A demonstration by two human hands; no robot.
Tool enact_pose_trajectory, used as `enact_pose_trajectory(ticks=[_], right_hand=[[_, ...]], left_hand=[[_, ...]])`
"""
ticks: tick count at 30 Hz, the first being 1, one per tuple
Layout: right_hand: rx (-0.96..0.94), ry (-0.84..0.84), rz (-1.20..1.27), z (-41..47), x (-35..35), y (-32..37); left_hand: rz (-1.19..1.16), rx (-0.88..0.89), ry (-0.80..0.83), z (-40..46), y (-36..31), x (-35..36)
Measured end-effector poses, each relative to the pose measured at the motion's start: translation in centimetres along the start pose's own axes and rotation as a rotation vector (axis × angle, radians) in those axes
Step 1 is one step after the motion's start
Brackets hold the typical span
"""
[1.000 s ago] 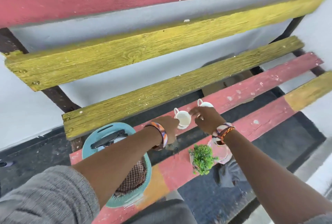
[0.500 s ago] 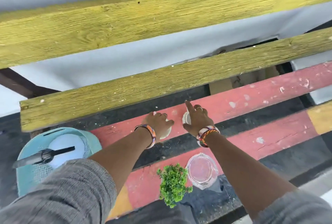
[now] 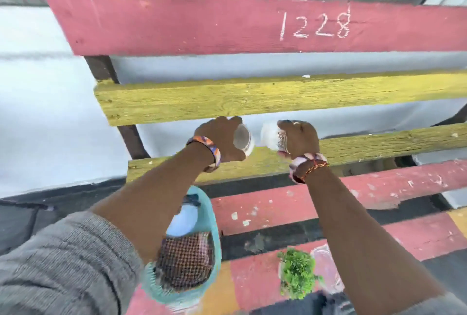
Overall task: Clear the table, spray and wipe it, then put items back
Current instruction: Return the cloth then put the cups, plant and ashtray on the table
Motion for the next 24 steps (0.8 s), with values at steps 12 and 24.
enact_pose_trajectory(ticks=[12, 24], right_hand=[[-0.016, 0.405, 0.365, -25.7, 29.8, 19.9], [0.076, 0.792, 0.281, -38.2, 53.0, 24.7]], left_hand=[[-0.287, -0.364, -0.478, -24.7, 35.3, -21.0], [-0.367, -0.672, -0.579, -37.4, 58.5, -24.2]])
Point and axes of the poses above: each hand's wrist, its own z-axis towards the middle knuckle, its own x-axis out of the palm, y = z × x, the point moved 8 cm from there along z, towards the middle knuckle, and after that the axes turned 13 degrees about -x, right-handed, at the moved point
